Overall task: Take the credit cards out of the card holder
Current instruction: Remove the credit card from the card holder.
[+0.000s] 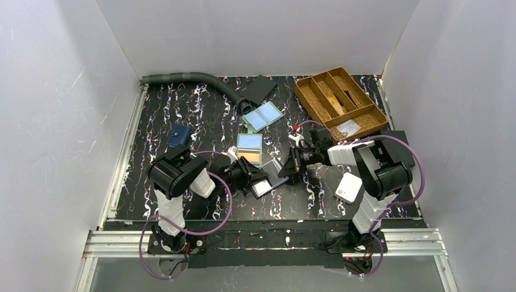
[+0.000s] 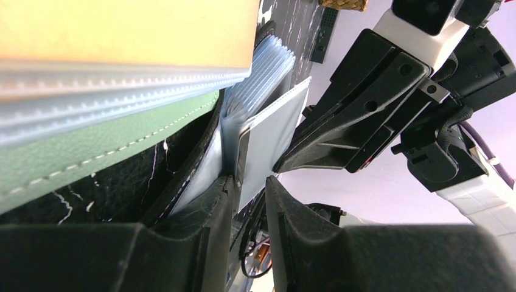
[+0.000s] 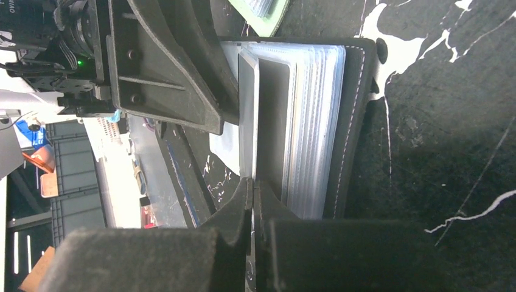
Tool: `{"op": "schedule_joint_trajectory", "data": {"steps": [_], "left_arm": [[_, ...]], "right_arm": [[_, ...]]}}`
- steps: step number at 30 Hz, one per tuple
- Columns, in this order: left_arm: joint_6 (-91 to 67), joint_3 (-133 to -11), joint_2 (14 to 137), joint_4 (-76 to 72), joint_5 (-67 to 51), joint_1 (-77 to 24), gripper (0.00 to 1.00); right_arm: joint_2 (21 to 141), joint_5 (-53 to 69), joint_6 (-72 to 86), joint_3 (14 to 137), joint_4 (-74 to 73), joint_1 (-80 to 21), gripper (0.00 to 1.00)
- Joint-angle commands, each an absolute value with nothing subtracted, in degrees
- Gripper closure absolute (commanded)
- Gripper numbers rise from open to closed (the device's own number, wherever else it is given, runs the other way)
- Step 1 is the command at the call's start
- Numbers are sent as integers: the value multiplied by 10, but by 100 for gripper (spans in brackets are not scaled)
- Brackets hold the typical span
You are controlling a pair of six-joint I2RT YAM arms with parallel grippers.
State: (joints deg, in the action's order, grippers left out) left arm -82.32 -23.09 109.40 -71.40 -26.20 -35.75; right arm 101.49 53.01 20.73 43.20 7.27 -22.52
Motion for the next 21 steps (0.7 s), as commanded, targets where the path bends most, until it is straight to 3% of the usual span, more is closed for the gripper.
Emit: {"op": "schedule_joint_trajectory", "data": {"steps": [1, 9, 13, 17, 21], "left_arm": [[-831, -255, 1081, -798, -284, -360, 78], [-825, -267, 1088, -798, -294, -361, 99], [-814, -262, 1082, -796, -293, -361, 100], [-790, -243, 1065, -750, -294, -359, 100], [-774, -220, 1051, -730, -300, -356, 100]], "right_arm": [[1045, 497, 167, 445, 13, -249, 97], [1050, 506, 168, 446, 13, -249, 96], [1049, 507, 164, 451, 8, -249, 95], [1047, 500, 155, 455, 1, -243, 79], [1047, 496, 153, 454, 1, -234, 79]]}}
